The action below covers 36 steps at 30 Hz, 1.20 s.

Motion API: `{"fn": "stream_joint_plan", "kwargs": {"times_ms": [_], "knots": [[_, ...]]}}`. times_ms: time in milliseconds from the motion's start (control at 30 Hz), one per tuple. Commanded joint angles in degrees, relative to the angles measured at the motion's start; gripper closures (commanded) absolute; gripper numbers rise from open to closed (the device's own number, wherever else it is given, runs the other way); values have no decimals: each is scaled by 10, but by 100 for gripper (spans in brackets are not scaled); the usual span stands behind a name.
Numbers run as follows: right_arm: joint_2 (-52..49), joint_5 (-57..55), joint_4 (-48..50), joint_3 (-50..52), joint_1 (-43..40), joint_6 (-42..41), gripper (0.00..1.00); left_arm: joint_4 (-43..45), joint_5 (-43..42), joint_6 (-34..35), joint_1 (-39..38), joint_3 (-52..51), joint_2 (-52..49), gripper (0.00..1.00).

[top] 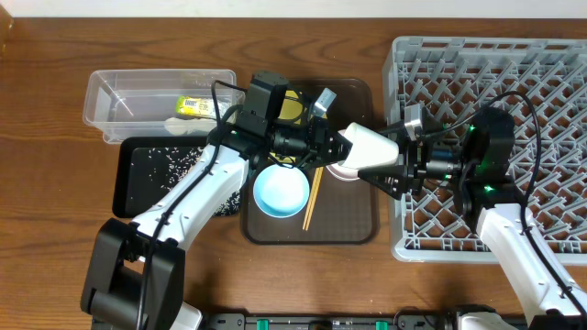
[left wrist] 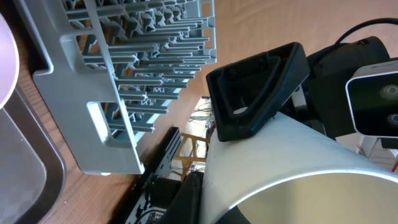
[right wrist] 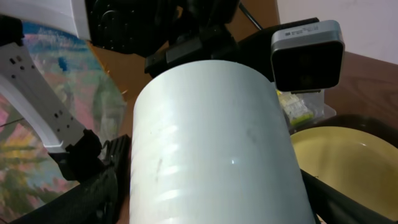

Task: Sort waste into correct bins and load items into the dishwasher rack
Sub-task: 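Grasp the white cup with the right gripper and lift it, then place the white cup into the dish rack and release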

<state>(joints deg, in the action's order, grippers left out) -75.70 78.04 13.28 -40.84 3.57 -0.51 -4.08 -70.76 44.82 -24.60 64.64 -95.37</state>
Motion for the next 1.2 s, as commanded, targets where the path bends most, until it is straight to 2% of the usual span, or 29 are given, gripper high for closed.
{"fn": "stream_joint_plan", "kwargs": {"times_ms": [0,233,567,633,767,833,933,1000,1067,1167], "knots": [[-1,24,5,-7,10,-12,17,1,-11,3,0,2,0,94],[-1,23,5,-7,9,-12,24,1,-11,3,0,2,0,94],[-1,19,6,-7,9,-12,48,2,-16,0,1,2,0,94],[-1,19,6,-7,9,-12,58,1,-16,-23,2,2,0,94],[-1,-7,4,-7,9,-34,62,-10,-10,-113,8,2,0,93],[-1,-35,4,-7,9,-53,66,-52,40,-155,19,2,0,92],[-1,-83,1,-7,8,-68,69,-144,190,-224,43,2,0,91],[-1,-132,-11,-7,8,-72,76,-184,263,-249,62,2,0,91],[-1,-203,-36,-7,8,-71,88,-200,276,-264,83,2,3,91],[0,-274,-55,-7,8,-71,99,-203,284,-272,112,2,16,90]]}}
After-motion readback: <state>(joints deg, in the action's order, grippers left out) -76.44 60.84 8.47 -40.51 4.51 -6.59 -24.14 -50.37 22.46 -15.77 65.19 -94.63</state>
